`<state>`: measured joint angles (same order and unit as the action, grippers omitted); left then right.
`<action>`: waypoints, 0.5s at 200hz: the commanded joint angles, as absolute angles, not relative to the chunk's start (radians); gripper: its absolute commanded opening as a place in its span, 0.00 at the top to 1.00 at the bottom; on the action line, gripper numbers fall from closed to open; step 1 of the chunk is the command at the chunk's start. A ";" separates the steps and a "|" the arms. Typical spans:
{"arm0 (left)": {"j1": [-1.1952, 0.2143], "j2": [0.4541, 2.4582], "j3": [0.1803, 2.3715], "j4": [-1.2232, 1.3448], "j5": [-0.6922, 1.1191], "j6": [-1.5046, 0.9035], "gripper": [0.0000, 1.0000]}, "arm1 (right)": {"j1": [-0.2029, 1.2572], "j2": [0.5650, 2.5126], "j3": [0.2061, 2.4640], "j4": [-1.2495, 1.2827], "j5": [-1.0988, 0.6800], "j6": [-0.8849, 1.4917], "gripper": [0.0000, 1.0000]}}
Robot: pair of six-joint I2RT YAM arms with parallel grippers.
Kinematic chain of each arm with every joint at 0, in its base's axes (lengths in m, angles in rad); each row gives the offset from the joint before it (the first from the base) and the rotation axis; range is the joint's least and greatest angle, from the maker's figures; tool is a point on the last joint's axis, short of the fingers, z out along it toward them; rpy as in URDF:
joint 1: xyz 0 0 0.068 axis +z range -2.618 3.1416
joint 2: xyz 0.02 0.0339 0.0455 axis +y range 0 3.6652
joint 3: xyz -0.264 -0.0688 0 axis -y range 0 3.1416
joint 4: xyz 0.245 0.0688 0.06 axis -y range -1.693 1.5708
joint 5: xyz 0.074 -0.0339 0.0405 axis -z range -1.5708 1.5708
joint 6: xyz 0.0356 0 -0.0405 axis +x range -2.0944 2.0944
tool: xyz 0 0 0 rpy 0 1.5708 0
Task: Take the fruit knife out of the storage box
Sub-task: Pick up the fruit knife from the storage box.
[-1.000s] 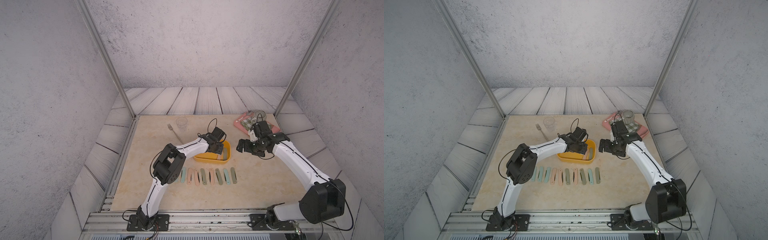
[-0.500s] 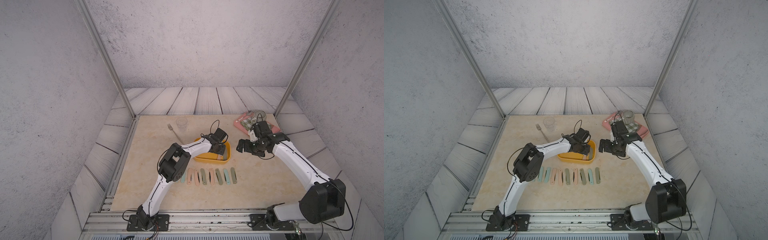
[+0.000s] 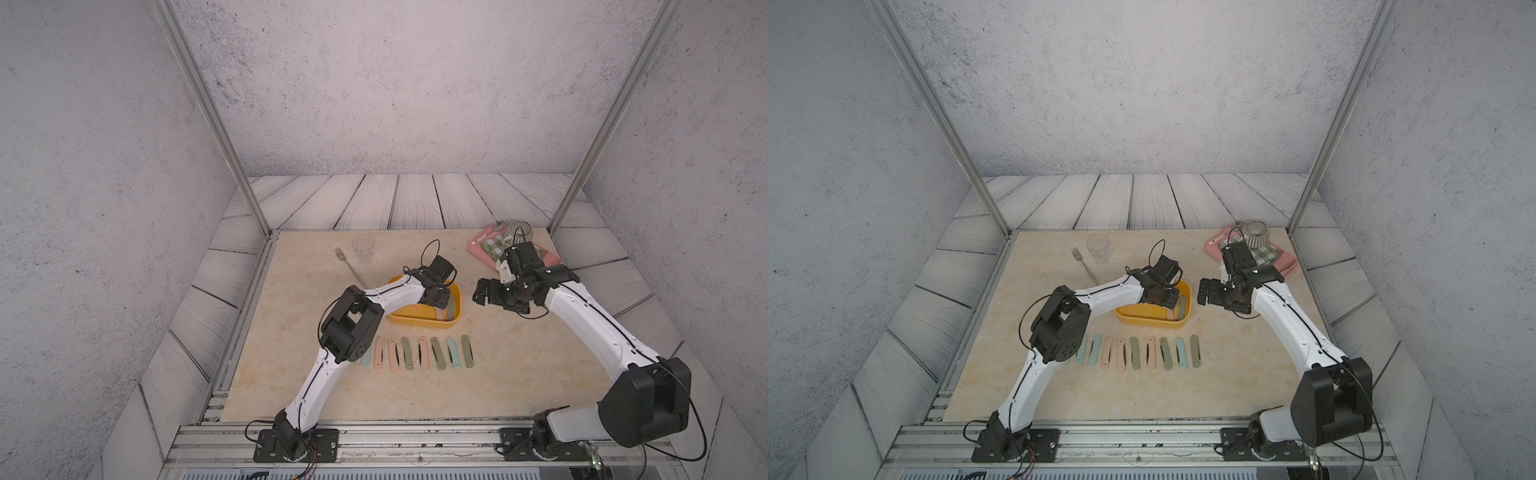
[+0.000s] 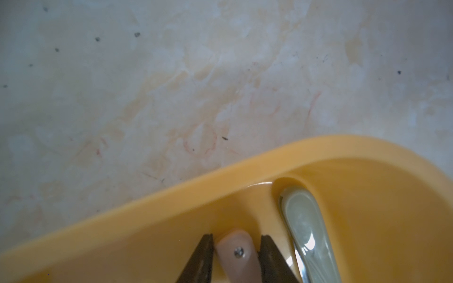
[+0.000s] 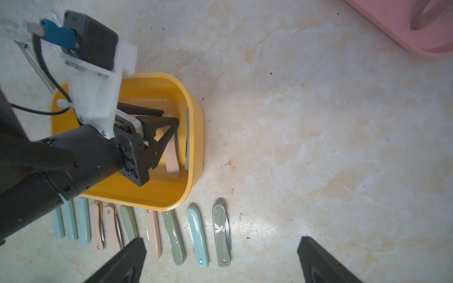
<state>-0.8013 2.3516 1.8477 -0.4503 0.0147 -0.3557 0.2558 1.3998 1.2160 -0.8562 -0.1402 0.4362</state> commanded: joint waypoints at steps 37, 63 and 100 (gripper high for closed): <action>-0.804 2.372 1.796 -0.542 0.010 -0.350 0.82 | 0.252 1.413 1.224 -0.861 -0.151 0.432 0.01; -0.804 2.353 1.799 -0.537 0.010 -0.345 0.86 | 0.253 1.413 1.226 -0.859 -0.153 0.433 0.01; -0.802 2.328 1.820 -0.540 -0.009 -0.344 0.87 | 0.253 1.412 1.224 -0.857 -0.157 0.433 0.01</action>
<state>-0.8013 2.3428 1.8408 -0.4526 0.0082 -0.3561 0.2558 1.4006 1.2160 -0.8555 -0.1486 0.4362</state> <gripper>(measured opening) 0.242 0.988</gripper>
